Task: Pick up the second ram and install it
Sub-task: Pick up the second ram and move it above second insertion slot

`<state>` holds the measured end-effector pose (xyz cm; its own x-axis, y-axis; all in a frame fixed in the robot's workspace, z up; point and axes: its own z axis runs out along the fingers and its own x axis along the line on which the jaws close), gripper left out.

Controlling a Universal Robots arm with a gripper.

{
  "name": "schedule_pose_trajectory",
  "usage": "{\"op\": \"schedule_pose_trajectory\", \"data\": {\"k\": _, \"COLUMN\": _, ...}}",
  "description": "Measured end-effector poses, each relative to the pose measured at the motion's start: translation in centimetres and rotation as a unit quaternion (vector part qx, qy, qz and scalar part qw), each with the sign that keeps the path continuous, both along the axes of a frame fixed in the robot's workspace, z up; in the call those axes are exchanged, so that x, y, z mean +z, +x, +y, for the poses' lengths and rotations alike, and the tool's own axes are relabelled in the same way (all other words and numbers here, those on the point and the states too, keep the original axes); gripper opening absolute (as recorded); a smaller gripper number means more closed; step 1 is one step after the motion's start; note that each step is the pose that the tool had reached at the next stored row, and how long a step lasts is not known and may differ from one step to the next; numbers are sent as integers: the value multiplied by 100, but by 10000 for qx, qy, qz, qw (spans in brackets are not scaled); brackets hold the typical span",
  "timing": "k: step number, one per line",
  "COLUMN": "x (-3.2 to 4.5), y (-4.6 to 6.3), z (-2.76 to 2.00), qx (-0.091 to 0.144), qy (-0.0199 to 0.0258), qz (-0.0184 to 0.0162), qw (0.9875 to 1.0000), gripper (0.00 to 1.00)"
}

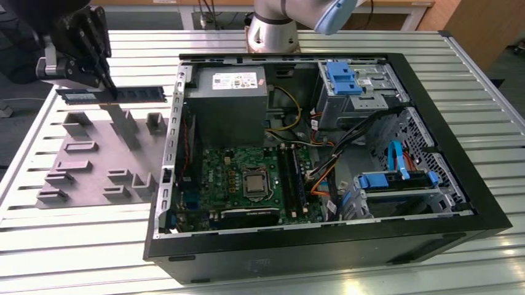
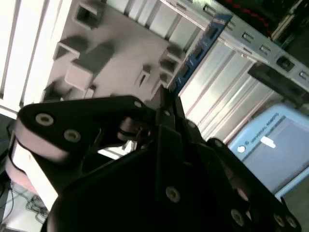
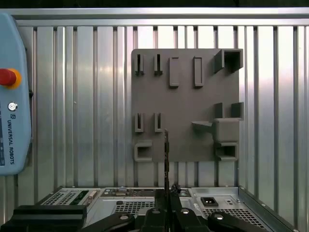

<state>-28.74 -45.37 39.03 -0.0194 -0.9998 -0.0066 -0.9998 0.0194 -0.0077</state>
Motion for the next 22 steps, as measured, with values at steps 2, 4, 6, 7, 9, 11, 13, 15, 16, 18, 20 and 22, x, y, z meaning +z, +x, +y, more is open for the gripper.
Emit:
{"op": "schedule_pose_trajectory", "data": {"k": 2, "x": 0, "y": -4, "z": 0, "qx": 0, "qy": 0, "qz": 0, "qw": 10000, "gripper": 14}}
{"op": "schedule_pose_trajectory", "data": {"k": 4, "x": 0, "y": -6, "z": 0, "qx": 0, "qy": 0, "qz": 0, "qw": 10000, "gripper": 14}}
{"op": "schedule_pose_trajectory", "data": {"k": 6, "x": -1, "y": -7, "z": 0, "qx": 0, "qy": 0, "qz": 0, "qw": 10000, "gripper": 14}}
{"op": "schedule_pose_trajectory", "data": {"k": 7, "x": 0, "y": -6, "z": 0, "qx": -1, "qy": 0, "qz": 0, "qw": 10000, "gripper": 14}}
{"op": "schedule_pose_trajectory", "data": {"k": 9, "x": 0, "y": 0, "z": 0, "qx": 0, "qy": 1, "qz": 0, "qw": 10000, "gripper": 14}}
{"op": "schedule_pose_trajectory", "data": {"k": 11, "x": 0, "y": 11, "z": 0, "qx": 0, "qy": 0, "qz": 0, "qw": 10000, "gripper": 14}}
{"op": "schedule_pose_trajectory", "data": {"k": 13, "x": 0, "y": 26, "z": 0, "qx": 0, "qy": 0, "qz": 0, "qw": 10000, "gripper": 14}}
{"op": "schedule_pose_trajectory", "data": {"k": 15, "x": 0, "y": 42, "z": 0, "qx": 0, "qy": 0, "qz": 0, "qw": 10000, "gripper": 14}}
{"op": "schedule_pose_trajectory", "data": {"k": 16, "x": 0, "y": 52, "z": 0, "qx": 0, "qy": 0, "qz": 0, "qw": 10000, "gripper": 14}}
{"op": "schedule_pose_trajectory", "data": {"k": 18, "x": 0, "y": 76, "z": 0, "qx": 0, "qy": 0, "qz": 0, "qw": 10000, "gripper": 14}}
{"op": "schedule_pose_trajectory", "data": {"k": 20, "x": -1, "y": 97, "z": 0, "qx": 0, "qy": 0, "qz": 0, "qw": 10000, "gripper": 14}}
{"op": "schedule_pose_trajectory", "data": {"k": 22, "x": -1, "y": 103, "z": 0, "qx": -1, "qy": 1, "qz": 0, "qw": 10000, "gripper": 14}}
